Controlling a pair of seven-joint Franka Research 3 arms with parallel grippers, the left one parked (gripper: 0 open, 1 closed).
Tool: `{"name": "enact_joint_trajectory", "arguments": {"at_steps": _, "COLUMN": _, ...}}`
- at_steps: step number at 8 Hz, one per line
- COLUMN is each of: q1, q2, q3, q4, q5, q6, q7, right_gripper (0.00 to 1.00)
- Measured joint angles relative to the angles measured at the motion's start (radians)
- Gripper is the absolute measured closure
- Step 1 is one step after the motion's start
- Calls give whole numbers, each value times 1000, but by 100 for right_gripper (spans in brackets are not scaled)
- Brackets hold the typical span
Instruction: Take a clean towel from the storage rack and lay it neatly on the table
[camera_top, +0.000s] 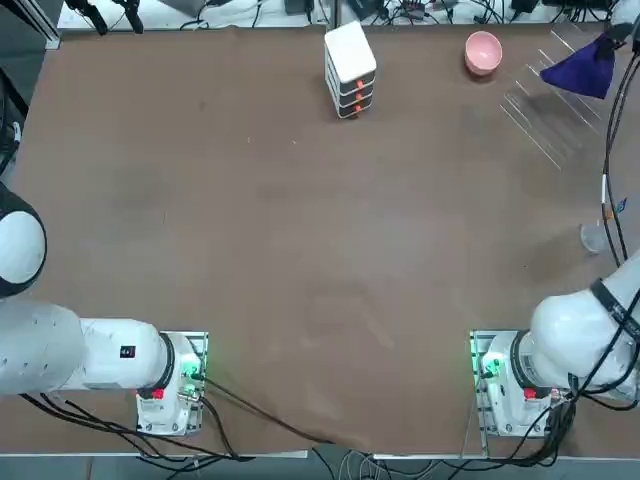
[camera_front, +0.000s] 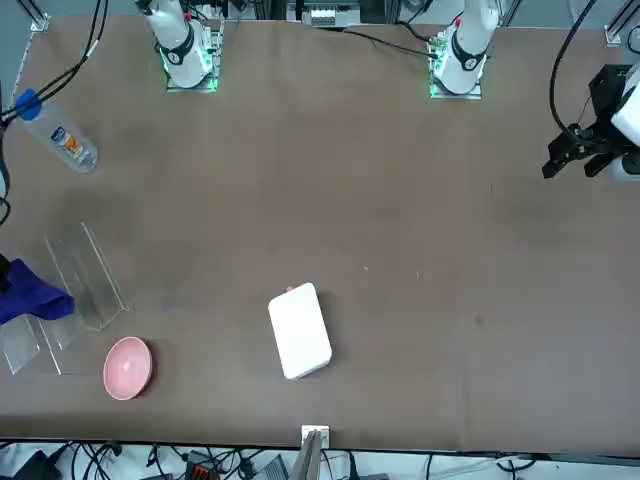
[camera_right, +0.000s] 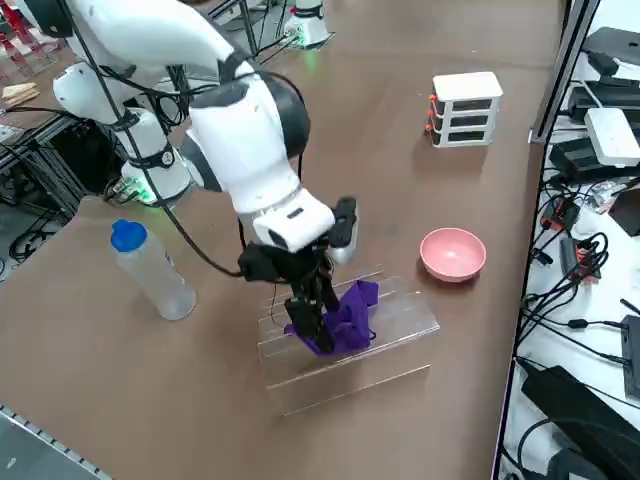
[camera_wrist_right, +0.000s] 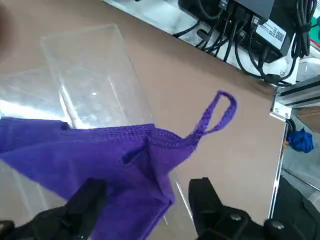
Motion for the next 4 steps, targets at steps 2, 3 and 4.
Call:
{"name": "enact_joint_trajectory", "arguments": {"at_steps": 2, "q1": -1, "q2": 12, "q3": 7, "q4": 5, "q5": 0, "q6": 32, "q7": 0, "right_gripper": 0}}
{"name": "enact_joint_trajectory", "arguments": {"at_steps": 3, "q1": -1, "q2": 11, "q3": 12, "q4": 11, "q5": 0, "q6": 33, "q7": -1, "right_gripper": 3}}
{"name": "enact_joint_trajectory", "arguments": {"at_steps": 4, "q1": -2, "q2": 11, "q3": 24, "q4": 19, "q5": 0, "q6": 33, "q7": -1, "right_gripper": 4}}
